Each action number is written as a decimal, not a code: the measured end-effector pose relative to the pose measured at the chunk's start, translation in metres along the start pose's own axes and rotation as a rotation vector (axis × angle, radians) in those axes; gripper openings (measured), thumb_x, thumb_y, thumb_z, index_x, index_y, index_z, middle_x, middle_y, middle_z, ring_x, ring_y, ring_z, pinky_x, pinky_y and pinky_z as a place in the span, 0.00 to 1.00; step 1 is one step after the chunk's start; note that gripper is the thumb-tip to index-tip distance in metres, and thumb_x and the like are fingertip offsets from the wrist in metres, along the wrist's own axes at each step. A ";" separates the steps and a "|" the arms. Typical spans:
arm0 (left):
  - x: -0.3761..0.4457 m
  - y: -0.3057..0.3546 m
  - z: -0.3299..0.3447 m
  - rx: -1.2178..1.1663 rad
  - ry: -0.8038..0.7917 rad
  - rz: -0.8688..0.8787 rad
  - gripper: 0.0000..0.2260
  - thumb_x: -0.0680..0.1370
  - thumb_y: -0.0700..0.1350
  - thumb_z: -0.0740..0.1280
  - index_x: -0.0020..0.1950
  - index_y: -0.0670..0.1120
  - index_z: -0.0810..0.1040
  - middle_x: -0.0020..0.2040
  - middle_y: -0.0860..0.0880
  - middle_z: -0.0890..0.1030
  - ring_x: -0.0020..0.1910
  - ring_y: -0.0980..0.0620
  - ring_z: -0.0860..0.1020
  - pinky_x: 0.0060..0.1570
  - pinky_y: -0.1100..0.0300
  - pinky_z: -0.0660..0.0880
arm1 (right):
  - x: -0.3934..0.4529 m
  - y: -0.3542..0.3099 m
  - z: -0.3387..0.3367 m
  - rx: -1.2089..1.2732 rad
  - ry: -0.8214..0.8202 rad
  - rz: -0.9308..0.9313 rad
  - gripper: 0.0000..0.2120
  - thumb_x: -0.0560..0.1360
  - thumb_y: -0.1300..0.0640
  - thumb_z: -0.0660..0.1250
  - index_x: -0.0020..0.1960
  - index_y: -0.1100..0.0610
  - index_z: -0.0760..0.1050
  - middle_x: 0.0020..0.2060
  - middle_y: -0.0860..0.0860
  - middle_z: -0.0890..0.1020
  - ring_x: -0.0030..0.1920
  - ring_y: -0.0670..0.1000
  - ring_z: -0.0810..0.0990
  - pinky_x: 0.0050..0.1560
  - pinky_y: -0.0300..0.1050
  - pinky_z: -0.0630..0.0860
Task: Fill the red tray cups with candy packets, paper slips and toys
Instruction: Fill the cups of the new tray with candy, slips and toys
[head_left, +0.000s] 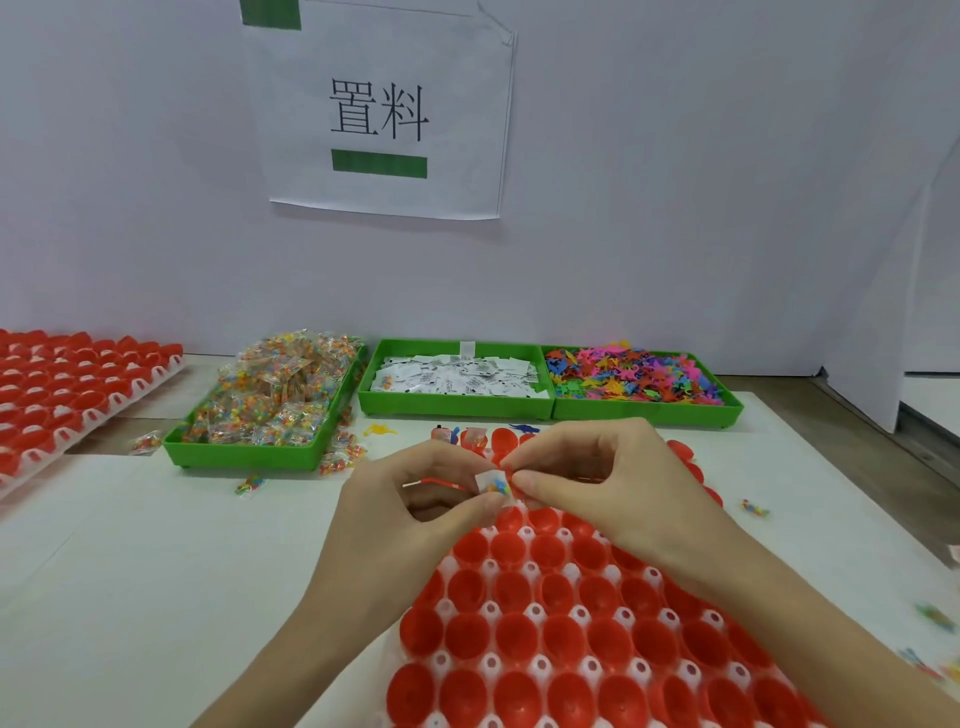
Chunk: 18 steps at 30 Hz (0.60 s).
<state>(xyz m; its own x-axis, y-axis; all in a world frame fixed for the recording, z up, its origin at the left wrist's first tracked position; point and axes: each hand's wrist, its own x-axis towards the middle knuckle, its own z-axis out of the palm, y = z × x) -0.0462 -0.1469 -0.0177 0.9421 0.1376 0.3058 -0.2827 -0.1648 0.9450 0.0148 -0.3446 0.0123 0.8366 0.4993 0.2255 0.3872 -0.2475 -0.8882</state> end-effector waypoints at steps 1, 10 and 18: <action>0.000 0.000 0.000 0.015 0.004 0.001 0.09 0.70 0.39 0.81 0.46 0.49 0.87 0.42 0.48 0.87 0.42 0.48 0.87 0.48 0.55 0.84 | -0.001 0.000 0.001 -0.024 0.010 -0.009 0.05 0.75 0.60 0.76 0.49 0.52 0.87 0.42 0.48 0.88 0.44 0.48 0.88 0.49 0.39 0.82; 0.000 -0.005 0.001 0.057 -0.039 0.059 0.06 0.68 0.46 0.81 0.43 0.51 0.87 0.41 0.50 0.88 0.42 0.51 0.87 0.47 0.59 0.83 | -0.006 -0.001 0.004 -0.063 0.028 -0.003 0.04 0.75 0.59 0.75 0.48 0.51 0.87 0.41 0.47 0.88 0.44 0.46 0.87 0.52 0.44 0.83; 0.003 -0.010 0.002 0.066 -0.007 0.108 0.08 0.69 0.44 0.81 0.46 0.48 0.86 0.42 0.49 0.88 0.43 0.49 0.87 0.47 0.59 0.83 | -0.006 0.003 0.003 -0.020 -0.053 0.004 0.09 0.74 0.56 0.77 0.54 0.49 0.86 0.46 0.46 0.88 0.50 0.44 0.86 0.56 0.40 0.81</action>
<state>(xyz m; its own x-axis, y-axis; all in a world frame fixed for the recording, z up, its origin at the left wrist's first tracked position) -0.0403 -0.1468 -0.0267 0.9080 0.1083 0.4047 -0.3707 -0.2427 0.8965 0.0100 -0.3455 0.0073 0.8166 0.5414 0.2003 0.3921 -0.2656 -0.8807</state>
